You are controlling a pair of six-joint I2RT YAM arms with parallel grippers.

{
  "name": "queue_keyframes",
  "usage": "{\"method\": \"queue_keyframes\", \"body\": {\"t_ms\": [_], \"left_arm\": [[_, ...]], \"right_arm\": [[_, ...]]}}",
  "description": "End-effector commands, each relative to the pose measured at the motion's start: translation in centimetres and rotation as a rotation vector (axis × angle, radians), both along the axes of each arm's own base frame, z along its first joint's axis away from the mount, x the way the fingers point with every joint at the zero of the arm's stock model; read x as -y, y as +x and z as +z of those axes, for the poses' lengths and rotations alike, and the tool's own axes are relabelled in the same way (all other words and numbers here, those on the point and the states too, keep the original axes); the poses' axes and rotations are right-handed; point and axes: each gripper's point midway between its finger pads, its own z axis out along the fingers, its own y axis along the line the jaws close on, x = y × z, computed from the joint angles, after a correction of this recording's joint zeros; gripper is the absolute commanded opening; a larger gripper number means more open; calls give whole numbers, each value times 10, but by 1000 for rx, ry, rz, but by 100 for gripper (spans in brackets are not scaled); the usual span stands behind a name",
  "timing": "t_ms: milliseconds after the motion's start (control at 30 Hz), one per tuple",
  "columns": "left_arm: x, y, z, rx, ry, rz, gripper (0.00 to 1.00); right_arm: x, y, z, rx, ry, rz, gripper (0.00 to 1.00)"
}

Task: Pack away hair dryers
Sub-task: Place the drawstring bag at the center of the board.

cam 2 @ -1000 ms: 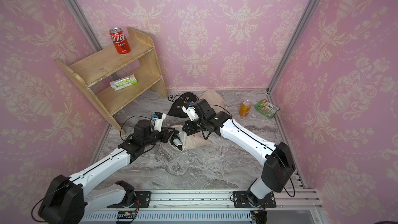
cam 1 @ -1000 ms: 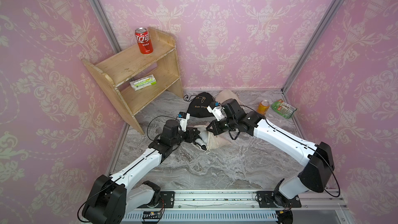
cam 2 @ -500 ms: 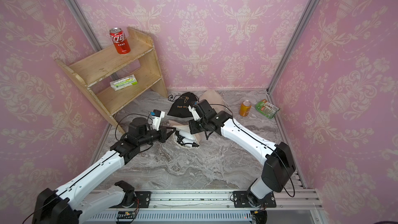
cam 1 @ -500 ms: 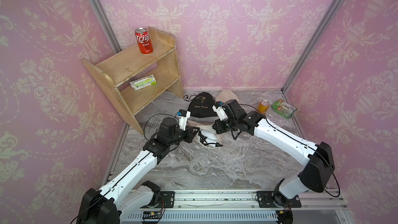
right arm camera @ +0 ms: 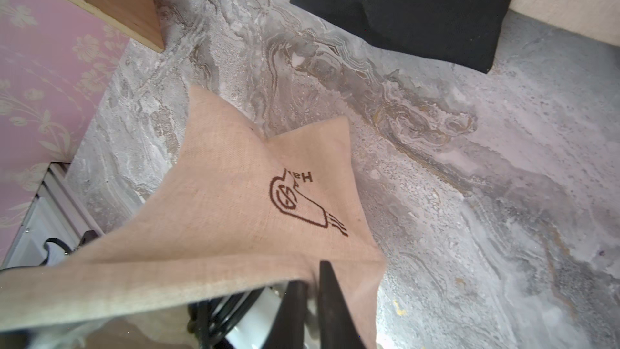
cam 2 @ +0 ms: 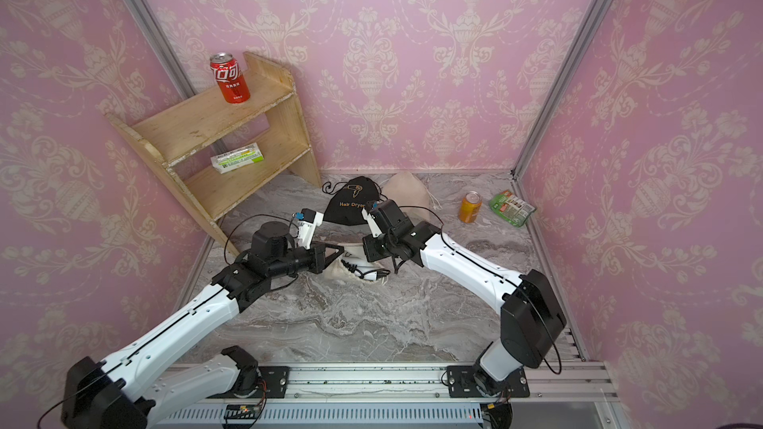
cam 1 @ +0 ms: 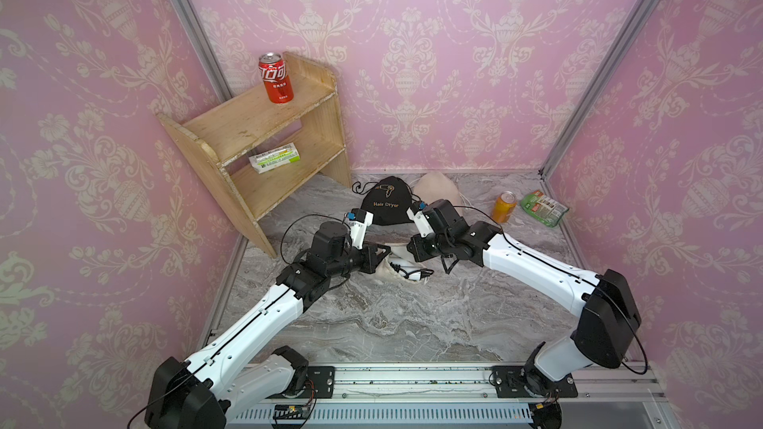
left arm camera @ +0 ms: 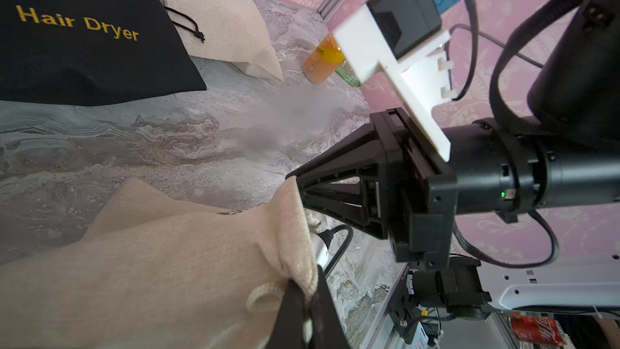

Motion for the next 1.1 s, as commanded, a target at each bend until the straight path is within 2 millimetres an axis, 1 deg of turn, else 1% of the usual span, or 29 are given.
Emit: {"method": "queue_keyframes", "body": {"t_ms": [0,33,67,167,267,367,433,567,600,700,800,867,900,933,1067], "left_arm": [[3,13,46,113,-61,35,0],[3,14,45,110,-58,38,0],[3,15,44,108,-55,41,0],[3,17,44,104,-49,49,0],[4,17,47,106,-46,47,0],[5,18,50,110,-49,46,0],[5,17,51,110,-52,45,0],[3,17,54,112,-44,54,0],[2,17,54,113,-41,56,0],[-2,17,56,115,-22,72,0],[-9,19,60,130,22,97,0],[-16,21,64,139,59,122,0],[-19,22,65,140,75,132,0],[-22,24,67,138,89,143,0],[-35,36,68,112,122,198,0]], "right_arm": [[30,2,-32,-28,-120,-76,23],[34,-3,-42,-43,-135,-72,25],[36,-5,-46,-47,-141,-73,28],[41,-5,-51,-35,-160,-83,34],[44,-4,-54,-23,-165,-88,35],[40,-2,-54,-9,-145,-86,34],[36,-1,-55,-5,-123,-80,30],[30,2,-53,-3,-94,-78,11],[30,2,-50,2,-91,-78,8],[32,2,-36,25,-81,-79,0],[33,1,-11,57,-62,-79,0],[35,1,12,92,-47,-82,0],[38,-1,19,101,-48,-85,0],[36,4,45,142,-23,-87,0],[45,5,94,235,-7,-97,0]]}}
